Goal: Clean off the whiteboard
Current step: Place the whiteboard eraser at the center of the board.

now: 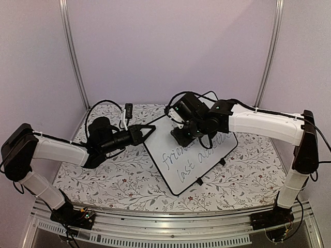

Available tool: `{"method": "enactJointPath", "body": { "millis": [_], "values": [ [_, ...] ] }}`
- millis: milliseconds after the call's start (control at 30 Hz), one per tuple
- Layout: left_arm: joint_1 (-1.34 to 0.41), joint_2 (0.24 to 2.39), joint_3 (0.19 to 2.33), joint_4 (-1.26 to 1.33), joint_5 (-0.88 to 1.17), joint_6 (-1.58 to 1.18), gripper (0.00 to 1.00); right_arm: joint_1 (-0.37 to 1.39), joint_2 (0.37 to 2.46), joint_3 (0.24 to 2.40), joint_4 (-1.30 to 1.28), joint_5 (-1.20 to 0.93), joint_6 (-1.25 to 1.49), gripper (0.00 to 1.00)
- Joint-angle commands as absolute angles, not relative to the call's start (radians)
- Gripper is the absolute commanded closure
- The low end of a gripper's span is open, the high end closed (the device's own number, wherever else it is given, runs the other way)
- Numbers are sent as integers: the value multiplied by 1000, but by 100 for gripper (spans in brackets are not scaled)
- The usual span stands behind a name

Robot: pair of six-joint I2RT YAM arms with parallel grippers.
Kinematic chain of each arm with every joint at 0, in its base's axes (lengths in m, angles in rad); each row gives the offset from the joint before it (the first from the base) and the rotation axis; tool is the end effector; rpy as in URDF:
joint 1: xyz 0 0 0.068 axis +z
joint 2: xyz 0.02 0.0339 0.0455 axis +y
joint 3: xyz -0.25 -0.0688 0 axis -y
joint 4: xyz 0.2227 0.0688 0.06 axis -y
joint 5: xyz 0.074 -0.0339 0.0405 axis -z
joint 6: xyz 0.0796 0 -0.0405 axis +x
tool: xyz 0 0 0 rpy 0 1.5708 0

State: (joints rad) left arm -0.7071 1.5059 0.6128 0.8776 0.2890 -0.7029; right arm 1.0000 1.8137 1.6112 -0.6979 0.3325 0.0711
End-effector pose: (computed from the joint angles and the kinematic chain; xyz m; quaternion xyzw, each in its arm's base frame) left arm 0.2441 -0.2384 0.2248 0.1025 0.7049 -0.5281 0.4623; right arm 0.2396 0.3251 0.2532 -0.3685 0.8571 0.0312 0.3587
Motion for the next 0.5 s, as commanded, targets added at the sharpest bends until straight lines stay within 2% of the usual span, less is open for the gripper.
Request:
{"method": "enactJointPath", "body": {
  "millis": [0,67,200,367,467],
  "values": [
    [-718,1505,607,885,322,-672,68,991,1661,1525,-670,270,84,71],
    [-718,1501,606,885,323,-672,67,991,1596,1493,-711,276,109,70],
    [-715,1492,600,888,316,-672,56,991,1503,1390,-785,274,218,70],
    [-713,1464,584,890,297,-665,37,1006,1393,1178,-774,205,347,70],
    [-709,1444,575,887,279,-661,31,1040,1354,1089,-795,201,411,70]
  ]
}}
